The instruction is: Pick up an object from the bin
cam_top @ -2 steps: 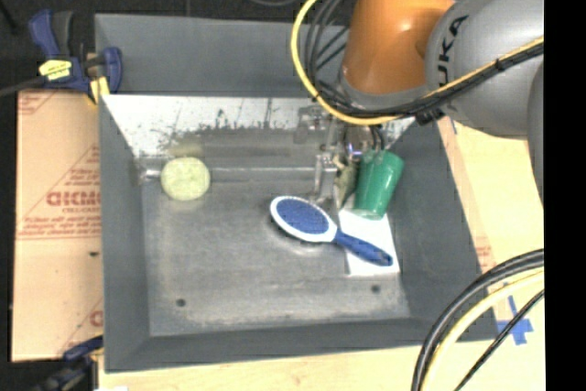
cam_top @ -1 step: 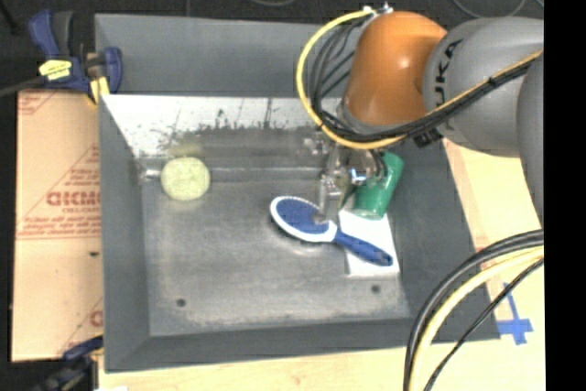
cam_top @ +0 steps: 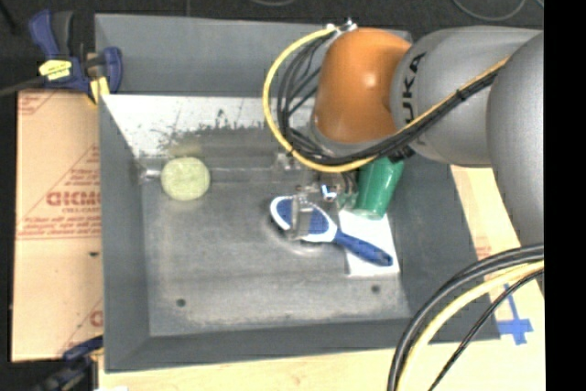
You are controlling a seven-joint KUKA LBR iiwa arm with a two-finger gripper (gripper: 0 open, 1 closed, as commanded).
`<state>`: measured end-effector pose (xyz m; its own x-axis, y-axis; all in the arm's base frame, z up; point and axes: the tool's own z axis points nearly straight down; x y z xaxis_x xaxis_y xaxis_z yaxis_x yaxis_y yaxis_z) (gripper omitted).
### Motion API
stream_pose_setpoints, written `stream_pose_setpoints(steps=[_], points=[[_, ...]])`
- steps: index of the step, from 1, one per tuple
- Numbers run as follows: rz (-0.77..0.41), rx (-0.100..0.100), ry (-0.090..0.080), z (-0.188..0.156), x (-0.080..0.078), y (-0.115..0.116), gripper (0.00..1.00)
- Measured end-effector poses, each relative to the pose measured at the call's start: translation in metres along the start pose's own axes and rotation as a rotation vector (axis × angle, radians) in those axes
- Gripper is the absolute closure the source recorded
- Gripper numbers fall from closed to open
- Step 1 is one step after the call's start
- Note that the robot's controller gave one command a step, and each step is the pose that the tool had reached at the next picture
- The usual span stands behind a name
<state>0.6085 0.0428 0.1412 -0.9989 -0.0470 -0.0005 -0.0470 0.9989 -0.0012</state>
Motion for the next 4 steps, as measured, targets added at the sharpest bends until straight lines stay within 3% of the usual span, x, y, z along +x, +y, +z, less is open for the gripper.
stream_pose_setpoints(steps=[1, 2, 4], points=[[-0.028, -0.004, -0.008, 0.044, -0.005, 0.018, 0.00], [0.000, -0.002, -0.002, 0.065, 0.009, -0.044, 0.00], [-0.019, -0.002, -0.007, 0.063, 0.005, -0.076, 0.00]])
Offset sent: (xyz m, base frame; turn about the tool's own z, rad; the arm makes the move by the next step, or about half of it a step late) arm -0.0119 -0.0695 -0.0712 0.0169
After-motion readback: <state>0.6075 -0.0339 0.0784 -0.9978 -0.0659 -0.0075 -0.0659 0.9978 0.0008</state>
